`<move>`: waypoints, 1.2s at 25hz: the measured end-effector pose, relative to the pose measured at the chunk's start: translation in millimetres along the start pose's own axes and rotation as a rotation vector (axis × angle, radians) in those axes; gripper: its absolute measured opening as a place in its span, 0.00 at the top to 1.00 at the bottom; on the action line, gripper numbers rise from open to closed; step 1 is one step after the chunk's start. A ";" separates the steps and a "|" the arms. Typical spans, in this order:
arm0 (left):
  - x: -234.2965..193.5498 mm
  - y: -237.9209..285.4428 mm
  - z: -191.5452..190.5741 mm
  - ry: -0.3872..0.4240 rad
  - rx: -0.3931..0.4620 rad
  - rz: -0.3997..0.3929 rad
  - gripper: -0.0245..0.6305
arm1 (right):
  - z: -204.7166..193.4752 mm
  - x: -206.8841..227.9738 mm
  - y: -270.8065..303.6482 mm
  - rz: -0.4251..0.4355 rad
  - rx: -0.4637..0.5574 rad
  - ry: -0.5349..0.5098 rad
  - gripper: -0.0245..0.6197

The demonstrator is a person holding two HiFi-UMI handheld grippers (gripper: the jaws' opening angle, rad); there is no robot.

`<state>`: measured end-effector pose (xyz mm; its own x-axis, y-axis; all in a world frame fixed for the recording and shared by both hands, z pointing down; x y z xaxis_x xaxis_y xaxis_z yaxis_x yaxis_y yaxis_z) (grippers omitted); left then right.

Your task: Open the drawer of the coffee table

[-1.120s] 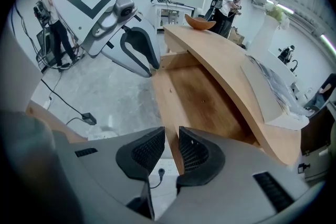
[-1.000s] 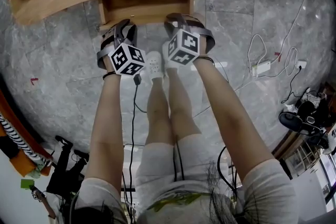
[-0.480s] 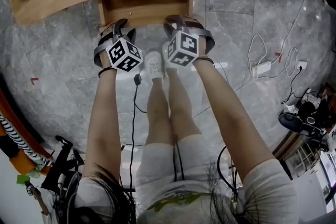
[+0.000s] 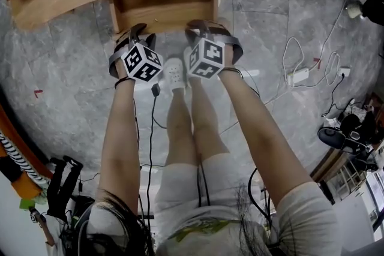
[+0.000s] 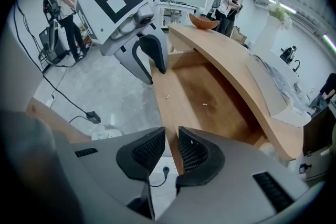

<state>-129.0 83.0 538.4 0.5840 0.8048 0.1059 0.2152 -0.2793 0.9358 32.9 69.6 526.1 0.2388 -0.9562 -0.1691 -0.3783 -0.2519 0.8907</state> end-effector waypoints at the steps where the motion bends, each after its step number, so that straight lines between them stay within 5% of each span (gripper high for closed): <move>1: 1.7 -0.4 -0.2 0.003 0.000 -0.003 0.72 | -0.8 -1.2 -0.9 0.000 -0.002 0.000 0.83; 24: 20.0 0.3 -13.8 -0.024 -0.009 -0.019 0.73 | -8.4 -21.5 -1.5 0.000 -0.004 0.078 0.83; 30: 20.0 -25.5 -8.2 -0.085 0.029 0.000 0.73 | -8.0 -15.1 -31.6 -0.034 0.045 0.265 0.84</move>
<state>-129.2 110.5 519.4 0.6479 0.7580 0.0755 0.2374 -0.2951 0.9255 48.4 93.1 503.9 0.4751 -0.8766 -0.0768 -0.4043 -0.2950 0.8657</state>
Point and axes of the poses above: the fingertips, and each gripper's own axes: y forward along the fingers, x to its right, z out of its top, the point moved 10 cm from there along -y, backward along the fingers, and after that the axes turned 2 degrees about -z, right-handed, at the moved point
